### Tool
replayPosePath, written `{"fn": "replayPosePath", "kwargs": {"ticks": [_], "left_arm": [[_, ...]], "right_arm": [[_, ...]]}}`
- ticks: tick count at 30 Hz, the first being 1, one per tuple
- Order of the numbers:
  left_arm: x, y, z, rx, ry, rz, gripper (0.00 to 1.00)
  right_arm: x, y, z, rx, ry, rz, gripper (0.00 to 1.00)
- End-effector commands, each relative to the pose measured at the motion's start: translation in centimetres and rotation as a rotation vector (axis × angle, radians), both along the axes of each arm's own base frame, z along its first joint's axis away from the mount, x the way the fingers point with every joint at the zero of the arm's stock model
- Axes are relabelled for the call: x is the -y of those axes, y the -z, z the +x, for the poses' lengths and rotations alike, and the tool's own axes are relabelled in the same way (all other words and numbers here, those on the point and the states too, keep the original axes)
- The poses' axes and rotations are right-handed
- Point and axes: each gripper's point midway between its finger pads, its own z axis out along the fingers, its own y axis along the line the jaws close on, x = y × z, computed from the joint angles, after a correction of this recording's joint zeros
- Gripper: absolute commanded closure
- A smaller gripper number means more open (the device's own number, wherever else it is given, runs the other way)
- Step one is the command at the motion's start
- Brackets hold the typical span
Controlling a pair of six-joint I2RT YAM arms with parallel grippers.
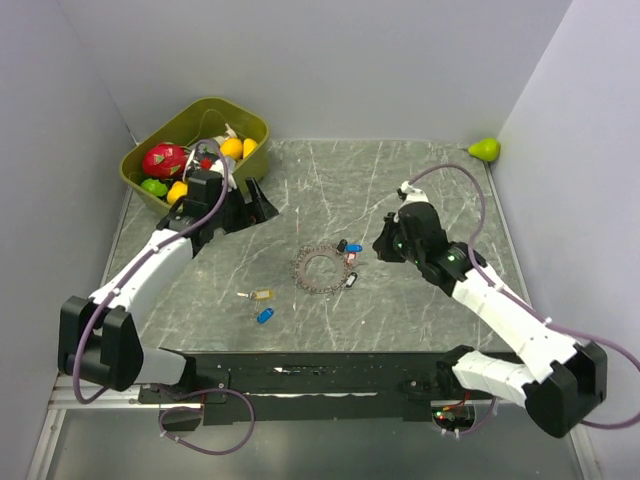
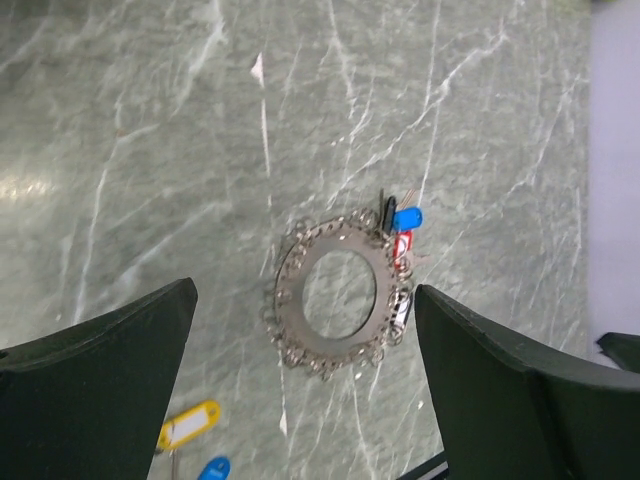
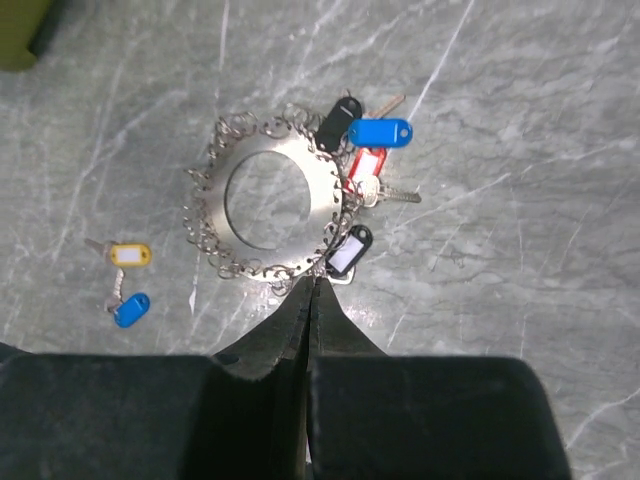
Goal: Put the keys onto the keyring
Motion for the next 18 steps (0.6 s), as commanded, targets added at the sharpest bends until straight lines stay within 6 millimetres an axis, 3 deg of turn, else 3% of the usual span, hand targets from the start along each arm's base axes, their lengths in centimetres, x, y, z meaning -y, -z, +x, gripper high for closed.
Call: {"fn": "replayPosePath", "kwargs": {"ticks": [1, 5, 9, 14, 18], "left_arm": [[-1.3, -4.2, -1.1, 0.079, -0.033, 0.023, 0.04], [-2.6, -6.1, -3.0, 0.129, -0.088, 0.013, 0.04], [-3.3, -9.2, -4.9, 0.216, -0.120, -0.052, 0.04], [-1.8, -11.5, -6.2, 0.258, -0.062, -0.174, 0.04], [-0.9, -11.6, -6.2, 0.249, -0.026, -0.217, 0.04]], "right_arm": [[0.8, -1.0, -0.5, 0.055, 0.011, 0.024, 0.98], [0.4, -1.6, -1.7, 0.061, -0.017, 0.077, 0.98], [0.8, -1.2, -3.0, 0.068, -0.013, 0.114, 0.96], [2.4, -0.2, -4.8, 0.080, 0.011, 0.108, 0.93], [3.5, 0.2, -5.7, 0.092, 0.033, 0.098, 0.91]]}}
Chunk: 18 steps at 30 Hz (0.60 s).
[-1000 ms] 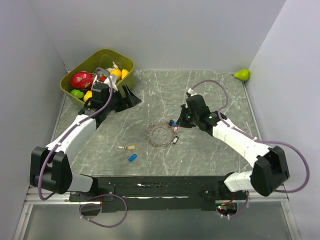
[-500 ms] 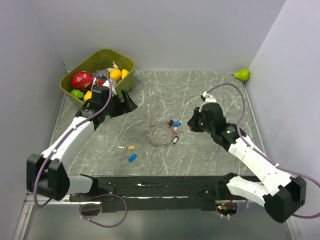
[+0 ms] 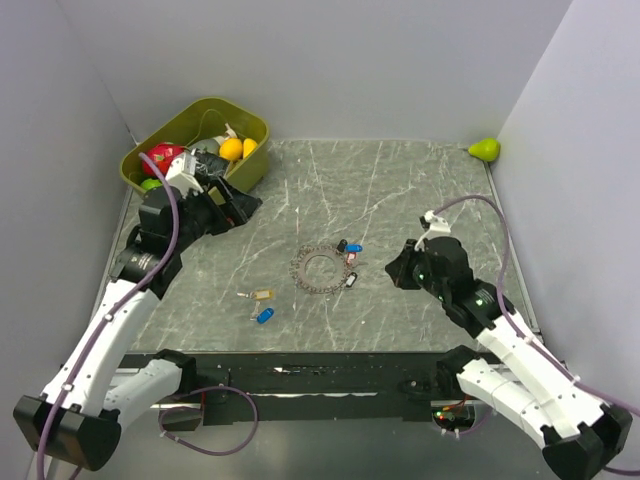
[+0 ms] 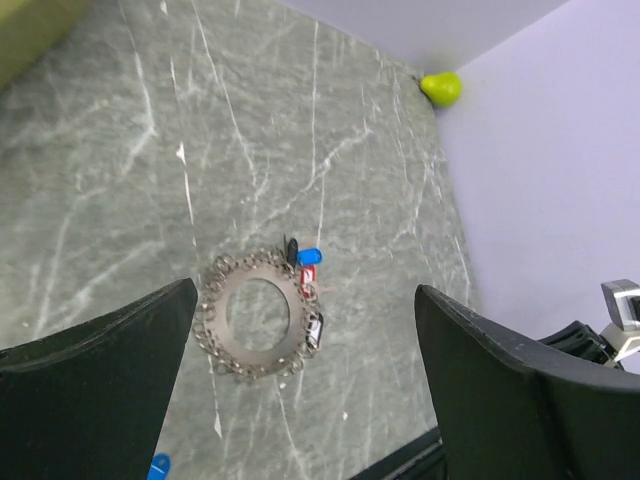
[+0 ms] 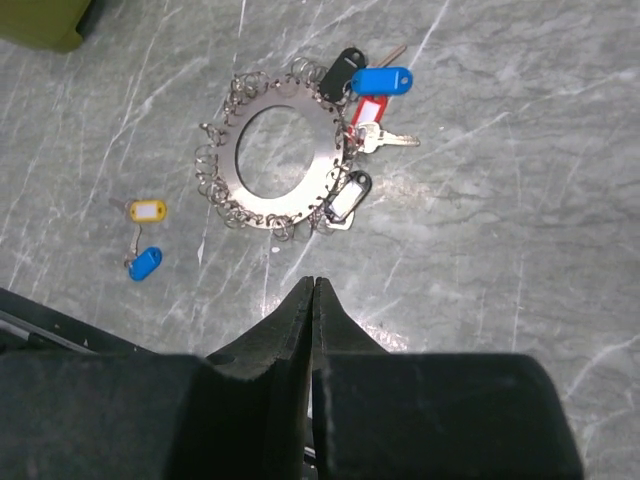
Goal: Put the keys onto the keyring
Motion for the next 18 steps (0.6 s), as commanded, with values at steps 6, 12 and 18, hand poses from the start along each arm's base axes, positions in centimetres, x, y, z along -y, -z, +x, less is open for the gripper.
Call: {"fn": "replayPosePath", "kwargs": {"ticks": [6, 12, 18], "left_arm": [[1.8, 1.0, 1.1, -0.070, 0.053, -0.063, 0.04], [2.5, 2.0, 1.8, -0.091, 0.079, -0.059, 0.04], [2.2, 3.4, 2.8, -0.113, 0.062, -0.001, 0.04]], "right_arm": [[2.3, 0.3, -0.4, 0.045, 0.073, -0.037, 0.90], [2.5, 0.1, 0.1, 0.035, 0.078, -0.072, 0.90], [1.6, 0.8, 0.8, 0.011, 0.064, -0.063, 0.90]]}}
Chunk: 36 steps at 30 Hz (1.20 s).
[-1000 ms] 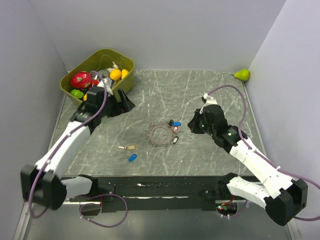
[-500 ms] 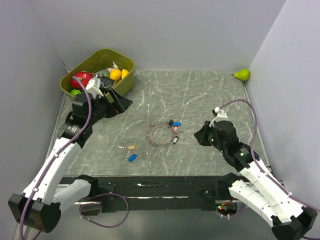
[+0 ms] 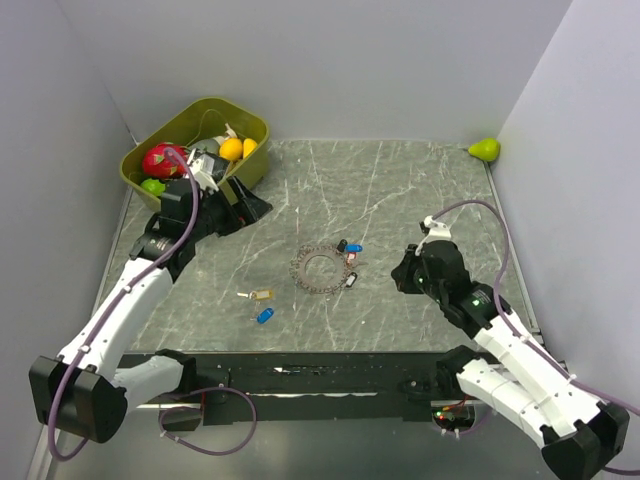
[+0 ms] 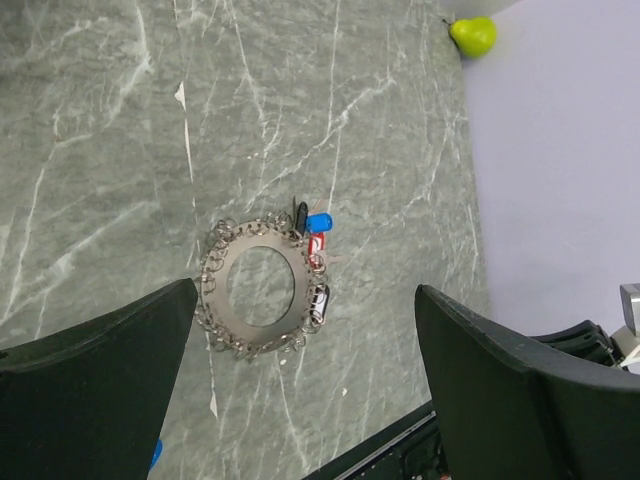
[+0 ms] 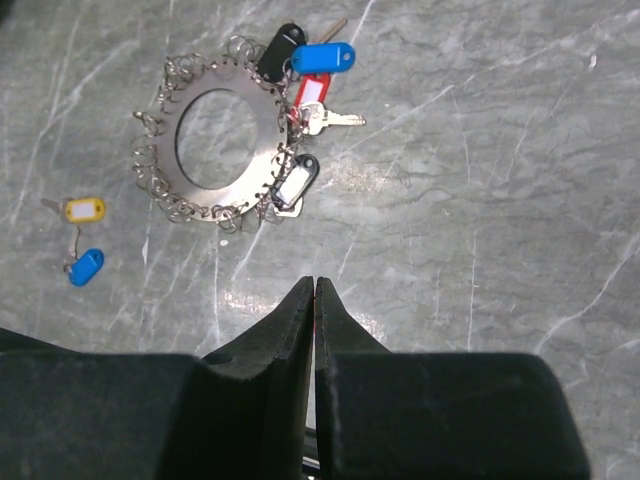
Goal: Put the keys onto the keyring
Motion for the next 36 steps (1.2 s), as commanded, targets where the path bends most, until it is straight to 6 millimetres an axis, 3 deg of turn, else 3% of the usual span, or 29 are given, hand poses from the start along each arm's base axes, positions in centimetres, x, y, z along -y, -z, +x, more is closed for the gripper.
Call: {"fn": "replayPosePath", "kwargs": {"ticks": [1, 7, 12, 15, 17, 18, 19, 21, 22, 24, 25, 26, 29, 32, 36], "left_arm": [[0.4, -1.6, 1.2, 0.057, 0.008, 0.013, 0.04], [1.3, -0.2, 3.1, 0.029, 0.028, 0.008, 0.04], [1.4, 2.8, 4.6, -0.043, 0.002, 0.033, 0.04], [1.3, 4.6, 5.2, -0.090, -0.014, 0.056, 0.04], [1.3, 6.0, 5.5, -0.110, -0.025, 0.052, 0.04], [1.3, 6.6, 5.6, -0.120, -0.027, 0.053, 0.04], [1.4, 6.9, 5.7, -0.126, -0.029, 0.053, 0.04], [1.4, 8.1, 6.0, -0.161, -0.030, 0.066, 0.04], [1.4, 8.3, 6.1, -0.169, -0.026, 0.079, 0.04], [1.4, 8.9, 6.7, -0.188, -0.024, 0.096, 0.04], [1.5, 9.0, 6.8, -0.188, -0.018, 0.104, 0.04], [1.7, 9.5, 7.0, -0.197, -0.006, 0.109, 0.04], [2.1, 11.5, 7.5, -0.241, 0.017, 0.130, 0.04], [3.1, 14.0, 7.7, -0.311, 0.065, 0.126, 0.04], [6.0, 16.1, 6.8, -0.355, 0.193, 0.106, 0.04]], "right_arm": [[-0.5, -1.2, 1.5, 0.032, 0.009, 0.012, 0.90], [-2.3, -1.7, 3.5, 0.041, -0.014, 0.044, 0.90], [-4.7, -2.6, 6.1, 0.037, -0.045, 0.081, 0.90], [-6.6, -2.4, 8.1, 0.025, -0.073, 0.099, 0.90], [-7.6, -1.2, 9.6, -0.004, -0.079, 0.094, 0.91], [-8.3, -1.8, 10.4, 0.001, -0.086, 0.104, 0.91], [-8.7, -0.1, 11.2, -0.044, -0.082, 0.083, 0.92], [-10.2, -0.3, 12.4, -0.069, -0.112, 0.090, 0.94], [-10.6, 2.0, 12.8, -0.135, -0.113, 0.059, 0.96], [-11.3, 2.8, 13.4, -0.194, -0.112, 0.053, 1.00], [-11.6, 4.6, 13.5, -0.241, -0.113, 0.037, 1.00], [-11.8, 5.1, 13.4, -0.262, -0.110, 0.039, 1.00], [-11.5, 6.7, 13.2, -0.295, -0.087, 0.022, 1.00], [-9.4, 8.6, 12.1, -0.331, -0.019, -0.042, 1.00], [-6.7, 9.3, 10.6, -0.337, 0.039, -0.099, 1.00]]}}
